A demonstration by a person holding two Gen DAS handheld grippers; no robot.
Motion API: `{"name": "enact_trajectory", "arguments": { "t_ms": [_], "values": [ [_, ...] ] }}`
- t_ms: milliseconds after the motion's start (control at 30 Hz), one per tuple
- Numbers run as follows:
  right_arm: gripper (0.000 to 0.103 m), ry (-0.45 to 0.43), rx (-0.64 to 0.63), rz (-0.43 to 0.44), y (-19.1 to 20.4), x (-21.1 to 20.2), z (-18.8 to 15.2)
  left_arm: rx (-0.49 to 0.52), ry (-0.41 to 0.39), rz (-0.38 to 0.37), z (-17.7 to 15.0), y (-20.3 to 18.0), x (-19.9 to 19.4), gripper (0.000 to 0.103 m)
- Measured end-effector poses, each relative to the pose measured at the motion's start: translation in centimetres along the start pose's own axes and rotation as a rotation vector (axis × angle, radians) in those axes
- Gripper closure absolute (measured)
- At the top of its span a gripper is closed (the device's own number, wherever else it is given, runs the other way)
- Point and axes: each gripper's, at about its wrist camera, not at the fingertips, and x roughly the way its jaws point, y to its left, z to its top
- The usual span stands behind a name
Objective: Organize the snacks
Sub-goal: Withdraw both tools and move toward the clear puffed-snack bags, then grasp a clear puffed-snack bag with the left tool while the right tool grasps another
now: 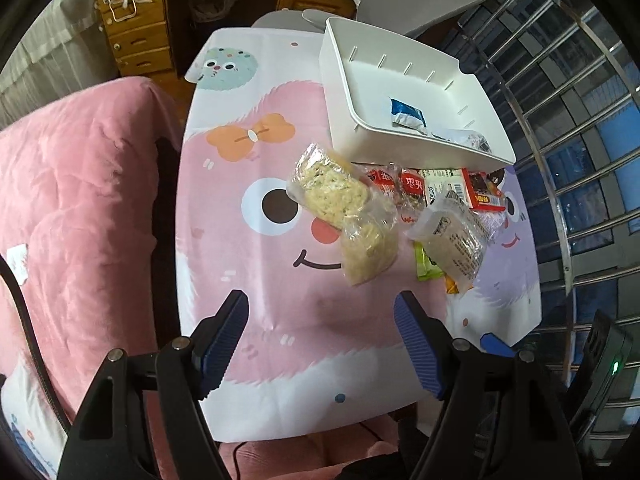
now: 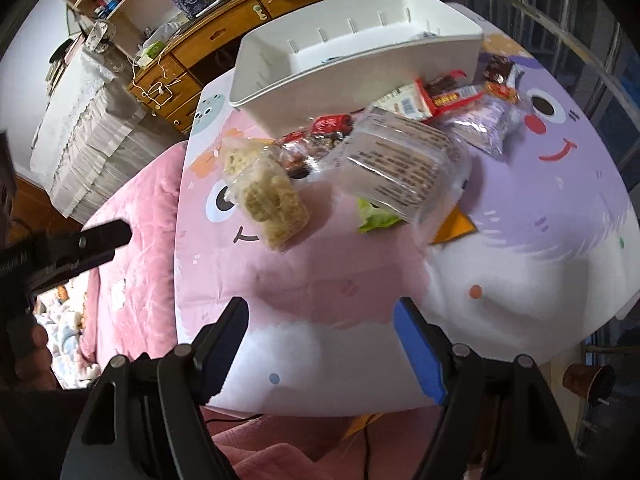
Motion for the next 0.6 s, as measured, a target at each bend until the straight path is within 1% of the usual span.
{"name": "enact_trajectory", "arguments": {
  "t_ms": [200,333,533,600],
  "values": [
    [0.027,-0.038,-0.104,-0.038,2.5,0.4,-0.1,-0.064,0.047,-0.022,1.2,1.2,1.7,0.029],
    [0.027,-0.053,-0.217,-0.073,4.0,1.4,0.1,-0.081,0.061,0.001,2.1,1.3,2.8,0.029],
    [0.027,-0.043,-0.318,-0.049,4.7,3.8,2.0,-0.132,0.095,0.030,4.3,1.5,4.5,0.028],
    [0.027,-0.039,-0.351,-0.035,4.8,4.6,3.0,-0.146,0.100,0.028,5.2,1.5,5.2,0.025]
  ]
}}
